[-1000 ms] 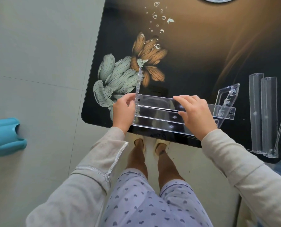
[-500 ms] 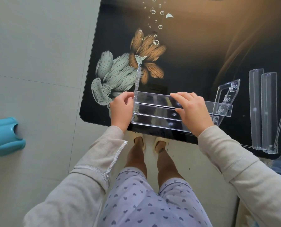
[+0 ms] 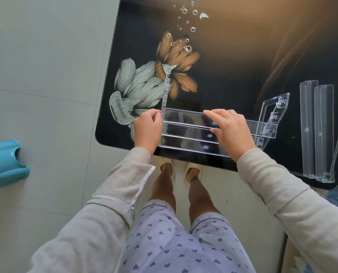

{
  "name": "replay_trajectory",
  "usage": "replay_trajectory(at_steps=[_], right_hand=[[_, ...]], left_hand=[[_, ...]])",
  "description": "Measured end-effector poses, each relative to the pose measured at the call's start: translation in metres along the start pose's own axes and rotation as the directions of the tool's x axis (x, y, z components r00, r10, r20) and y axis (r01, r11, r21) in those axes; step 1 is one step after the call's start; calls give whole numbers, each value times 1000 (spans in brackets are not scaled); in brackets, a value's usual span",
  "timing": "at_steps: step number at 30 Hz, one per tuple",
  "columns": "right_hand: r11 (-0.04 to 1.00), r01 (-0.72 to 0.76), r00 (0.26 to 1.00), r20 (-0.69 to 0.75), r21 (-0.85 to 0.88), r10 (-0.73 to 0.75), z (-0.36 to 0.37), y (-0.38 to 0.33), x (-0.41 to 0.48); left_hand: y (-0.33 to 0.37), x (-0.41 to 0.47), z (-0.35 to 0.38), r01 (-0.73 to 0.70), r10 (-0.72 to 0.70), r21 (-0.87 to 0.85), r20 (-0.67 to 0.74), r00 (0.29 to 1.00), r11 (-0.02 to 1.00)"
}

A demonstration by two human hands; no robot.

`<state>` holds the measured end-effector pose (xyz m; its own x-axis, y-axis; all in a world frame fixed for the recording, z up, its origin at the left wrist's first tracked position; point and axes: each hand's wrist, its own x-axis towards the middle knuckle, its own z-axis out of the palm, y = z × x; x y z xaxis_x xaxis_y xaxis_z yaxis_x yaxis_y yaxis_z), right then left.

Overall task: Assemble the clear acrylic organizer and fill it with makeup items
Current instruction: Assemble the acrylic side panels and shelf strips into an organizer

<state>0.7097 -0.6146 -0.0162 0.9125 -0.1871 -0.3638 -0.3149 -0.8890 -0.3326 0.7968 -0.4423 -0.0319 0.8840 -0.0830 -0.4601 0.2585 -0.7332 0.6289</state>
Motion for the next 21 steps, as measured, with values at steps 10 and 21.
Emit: replay_trajectory(at_steps=[10,21], right_hand=[[999,8,1000,16,-32,-7,7,2,5],[1000,23,998,-65,-21,-24,13,4,2]], left_hand=[[3,0,-2,26,-26,-38,6,1000,999],[12,16,14,-92,103,326,-17,994,941]])
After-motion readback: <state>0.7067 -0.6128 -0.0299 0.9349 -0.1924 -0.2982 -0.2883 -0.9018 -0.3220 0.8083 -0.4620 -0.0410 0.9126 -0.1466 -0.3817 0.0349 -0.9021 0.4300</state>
